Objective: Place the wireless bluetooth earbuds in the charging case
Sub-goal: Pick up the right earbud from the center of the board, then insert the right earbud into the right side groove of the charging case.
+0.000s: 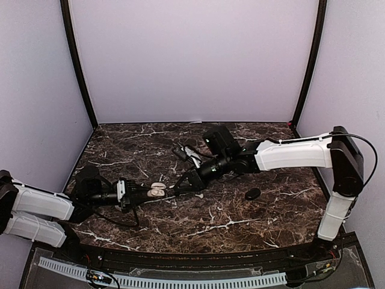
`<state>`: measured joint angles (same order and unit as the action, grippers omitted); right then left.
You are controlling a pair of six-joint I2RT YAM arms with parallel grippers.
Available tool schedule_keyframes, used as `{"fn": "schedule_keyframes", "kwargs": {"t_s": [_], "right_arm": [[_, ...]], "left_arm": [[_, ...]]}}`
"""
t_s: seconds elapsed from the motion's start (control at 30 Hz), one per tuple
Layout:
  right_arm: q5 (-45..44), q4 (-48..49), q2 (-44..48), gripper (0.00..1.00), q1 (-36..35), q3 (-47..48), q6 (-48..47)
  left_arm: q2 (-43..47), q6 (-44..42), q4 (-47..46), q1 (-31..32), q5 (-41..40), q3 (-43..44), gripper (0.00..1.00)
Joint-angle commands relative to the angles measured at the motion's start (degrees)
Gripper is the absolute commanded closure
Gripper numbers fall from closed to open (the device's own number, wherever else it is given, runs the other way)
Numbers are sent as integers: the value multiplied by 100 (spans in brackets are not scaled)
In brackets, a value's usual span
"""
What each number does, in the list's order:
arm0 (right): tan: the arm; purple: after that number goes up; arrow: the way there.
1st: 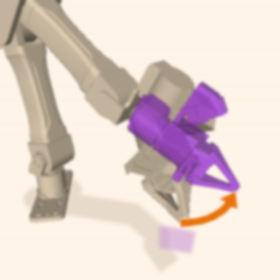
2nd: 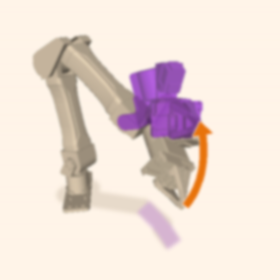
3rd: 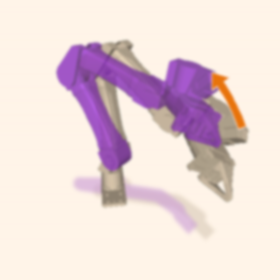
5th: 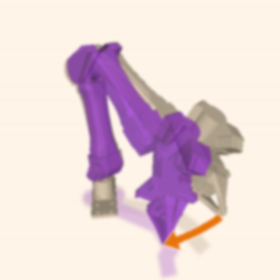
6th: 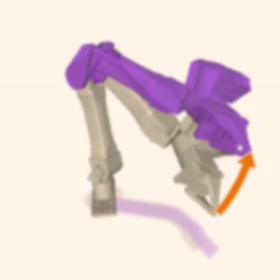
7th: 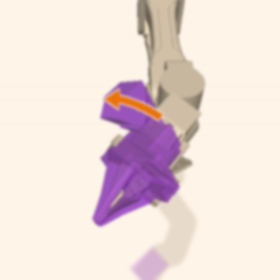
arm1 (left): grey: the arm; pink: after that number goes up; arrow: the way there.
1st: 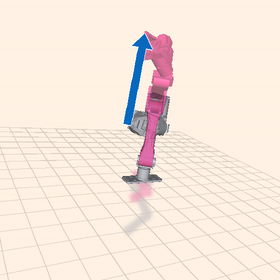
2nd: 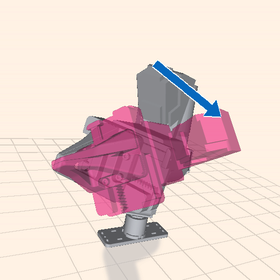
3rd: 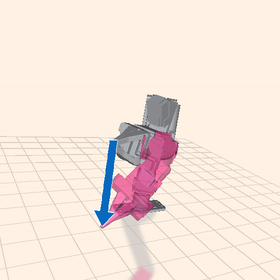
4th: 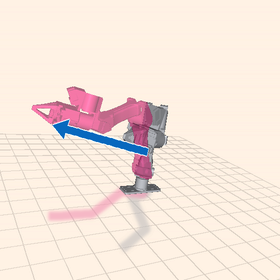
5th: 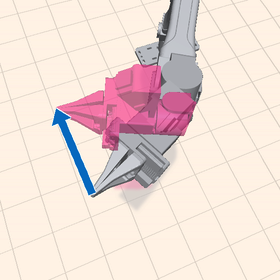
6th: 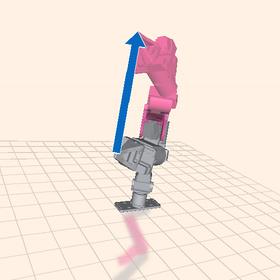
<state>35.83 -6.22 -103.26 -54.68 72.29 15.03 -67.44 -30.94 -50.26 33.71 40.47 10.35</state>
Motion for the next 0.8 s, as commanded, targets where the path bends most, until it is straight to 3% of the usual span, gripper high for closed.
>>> {"fn": "schedule_keyframes", "kwargs": {"t_s": [0.0,0.77], "right_arm": [[540,-42,103,91,28,-133,302],[741,557,-156,93,-69,-132,730]], "left_arm": [[-26,-300,77,175,-10,188,100],[-86,-307,78,281,21,274,100]]}}
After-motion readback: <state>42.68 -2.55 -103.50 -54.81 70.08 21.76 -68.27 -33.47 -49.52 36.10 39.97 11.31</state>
